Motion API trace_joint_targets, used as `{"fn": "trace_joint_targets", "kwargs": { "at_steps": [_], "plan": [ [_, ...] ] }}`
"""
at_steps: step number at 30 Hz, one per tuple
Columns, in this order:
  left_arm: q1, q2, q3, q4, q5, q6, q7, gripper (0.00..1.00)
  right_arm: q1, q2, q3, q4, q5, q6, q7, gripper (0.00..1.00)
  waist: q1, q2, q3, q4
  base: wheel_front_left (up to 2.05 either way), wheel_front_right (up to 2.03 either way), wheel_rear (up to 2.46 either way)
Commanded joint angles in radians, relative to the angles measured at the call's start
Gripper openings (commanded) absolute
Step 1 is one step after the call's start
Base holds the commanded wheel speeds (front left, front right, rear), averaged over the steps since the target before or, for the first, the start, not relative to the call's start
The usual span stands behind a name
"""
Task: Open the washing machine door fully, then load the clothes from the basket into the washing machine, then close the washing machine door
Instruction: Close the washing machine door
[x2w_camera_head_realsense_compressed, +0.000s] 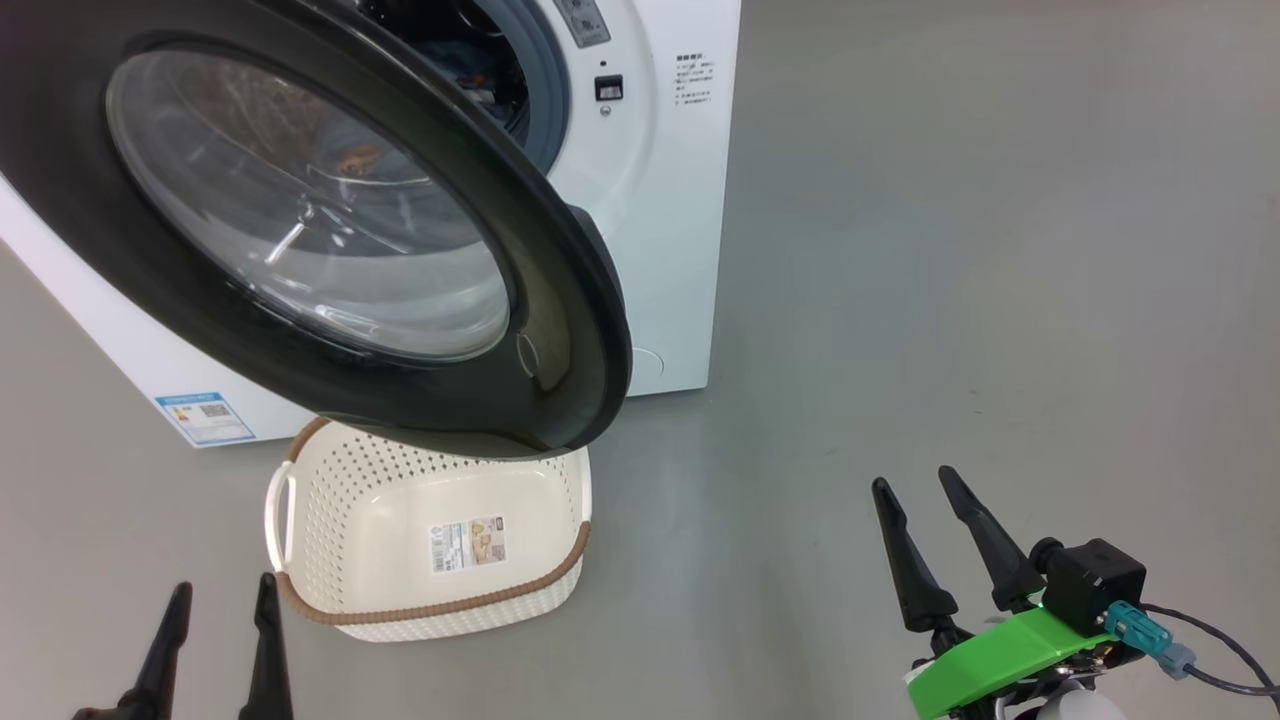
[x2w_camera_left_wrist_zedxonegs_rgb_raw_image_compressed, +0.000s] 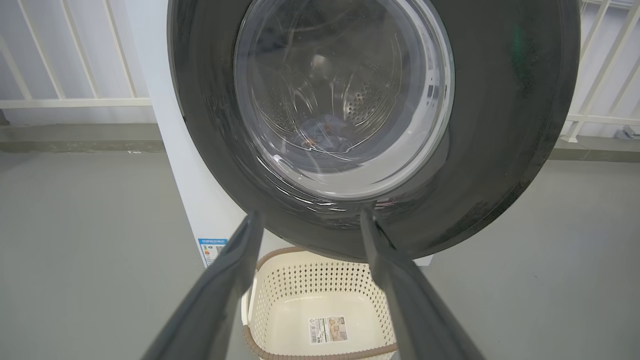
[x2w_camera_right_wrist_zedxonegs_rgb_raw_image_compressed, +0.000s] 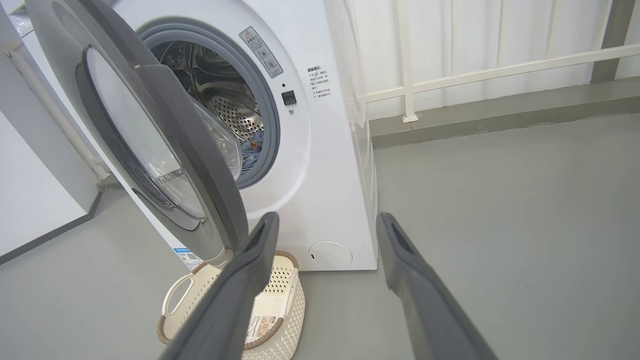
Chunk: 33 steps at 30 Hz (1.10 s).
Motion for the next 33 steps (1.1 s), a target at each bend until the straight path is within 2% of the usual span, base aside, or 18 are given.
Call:
{"fn": "trace_joint_targets", "kwargs": {
  "at_steps": [1, 14, 15, 16, 17, 25, 29, 33],
  "plan": [
    [-0.010, 0.009, 0.030, -0.019, -0.002, -0.003, -0.008, 1.00, -0.012, 0.004, 0.021, -0.028, -0.009, 0.006, -0.012, 1.00, 0.0000, 0.0000, 0.000, 0.001, 0.00, 0.00, 0.00],
    [-0.016, 0.010, 0.021, -0.002, -0.009, -0.003, -0.008, 1.00, -0.010, 0.004, 0.018, -0.025, -0.007, 0.006, -0.012, 1.00, 0.0000, 0.0000, -0.003, 0.007, 0.00, 0.00, 0.00],
    [-0.017, 0.010, 0.020, -0.001, -0.010, -0.003, -0.008, 1.00, -0.010, 0.004, 0.019, -0.024, -0.007, 0.006, -0.012, 0.65, 0.0000, 0.0000, -0.003, 0.007, 0.00, 0.00, 0.00],
    [-0.018, 0.010, 0.019, 0.002, -0.012, -0.003, -0.008, 1.00, -0.009, 0.004, 0.017, -0.022, -0.002, 0.006, -0.012, 0.18, 0.0000, 0.0000, -0.003, 0.007, 0.00, 0.00, 0.00],
    [-0.019, 0.010, 0.018, 0.004, -0.013, -0.003, -0.008, 1.00, -0.009, 0.004, 0.017, -0.019, 0.008, 0.006, -0.012, 0.00, 0.0000, 0.0000, -0.003, 0.007, 0.00, 0.00, 0.00],
    [-0.021, 0.008, 0.018, -0.007, -0.027, -0.003, -0.008, 1.00, -0.015, 0.004, -0.018, -0.152, 0.033, 0.006, -0.012, 0.00, 0.0000, 0.0000, 0.002, 0.012, 0.00, 0.00, 0.00],
    [-0.028, 0.008, 0.004, -0.011, -0.027, -0.003, -0.008, 1.00, -0.024, 0.004, -0.018, -0.300, 0.026, 0.006, -0.012, 0.00, 0.0000, 0.0000, 0.012, 0.024, 0.00, 0.00, 0.00],
    [-0.044, 0.007, -0.024, -0.005, -0.036, -0.003, -0.008, 1.00, -0.040, 0.004, 0.028, -0.452, 0.006, 0.006, -0.012, 0.00, 0.0000, 0.0000, 0.024, 0.051, 0.00, 0.00, 0.00]
  ]
}}
